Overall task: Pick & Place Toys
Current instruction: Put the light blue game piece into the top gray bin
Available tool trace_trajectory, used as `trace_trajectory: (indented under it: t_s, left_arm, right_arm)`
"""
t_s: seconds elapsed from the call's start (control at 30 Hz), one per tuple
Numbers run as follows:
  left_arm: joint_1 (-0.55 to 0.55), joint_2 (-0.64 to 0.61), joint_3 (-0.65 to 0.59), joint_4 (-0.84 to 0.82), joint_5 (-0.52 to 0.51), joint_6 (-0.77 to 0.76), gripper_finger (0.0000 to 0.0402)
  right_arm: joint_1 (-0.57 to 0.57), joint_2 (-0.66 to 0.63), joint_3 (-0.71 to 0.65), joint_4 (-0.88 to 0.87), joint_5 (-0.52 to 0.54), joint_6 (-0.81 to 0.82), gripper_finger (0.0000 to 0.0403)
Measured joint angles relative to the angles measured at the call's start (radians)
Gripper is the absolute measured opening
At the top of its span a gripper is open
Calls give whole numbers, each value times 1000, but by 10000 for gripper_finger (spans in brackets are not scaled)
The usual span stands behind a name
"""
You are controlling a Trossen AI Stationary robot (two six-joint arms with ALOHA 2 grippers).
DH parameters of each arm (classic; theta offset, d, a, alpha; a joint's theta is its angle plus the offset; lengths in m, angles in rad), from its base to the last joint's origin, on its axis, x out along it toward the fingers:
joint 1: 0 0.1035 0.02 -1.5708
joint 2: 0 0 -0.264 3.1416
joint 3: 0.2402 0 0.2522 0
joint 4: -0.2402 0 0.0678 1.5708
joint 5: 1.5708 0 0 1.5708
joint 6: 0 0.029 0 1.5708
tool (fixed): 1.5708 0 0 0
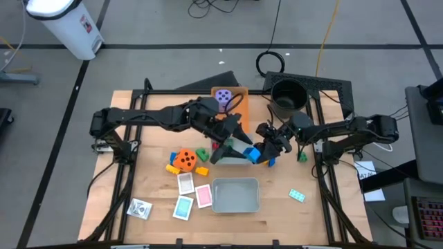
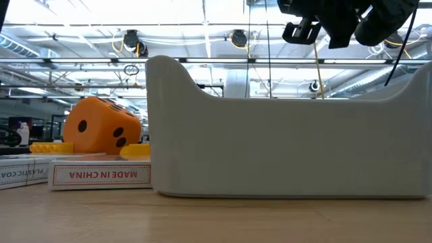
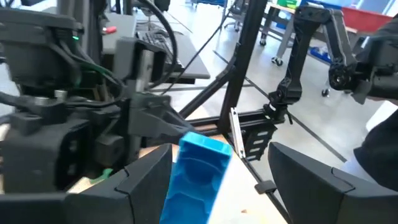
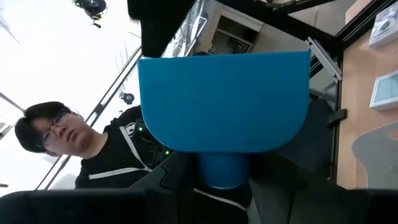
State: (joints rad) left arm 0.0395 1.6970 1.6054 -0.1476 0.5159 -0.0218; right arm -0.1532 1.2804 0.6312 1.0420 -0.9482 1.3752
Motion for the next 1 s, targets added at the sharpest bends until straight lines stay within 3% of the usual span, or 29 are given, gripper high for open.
trace_trajectory:
  t_s: [0.33,0.7,1.0]
  left_arm:
    - [-11,38,0,22,1,28,273]
    - [-14,45,10,49,-132,196,273]
    - [-23,74,8,42,-61,185,273]
  right_arm:
    - [-4,0,0,1,-30,30,116]
    - [-5,0,0,5,-21,32,116]
    - [-4,0,0,5,-25,32,116]
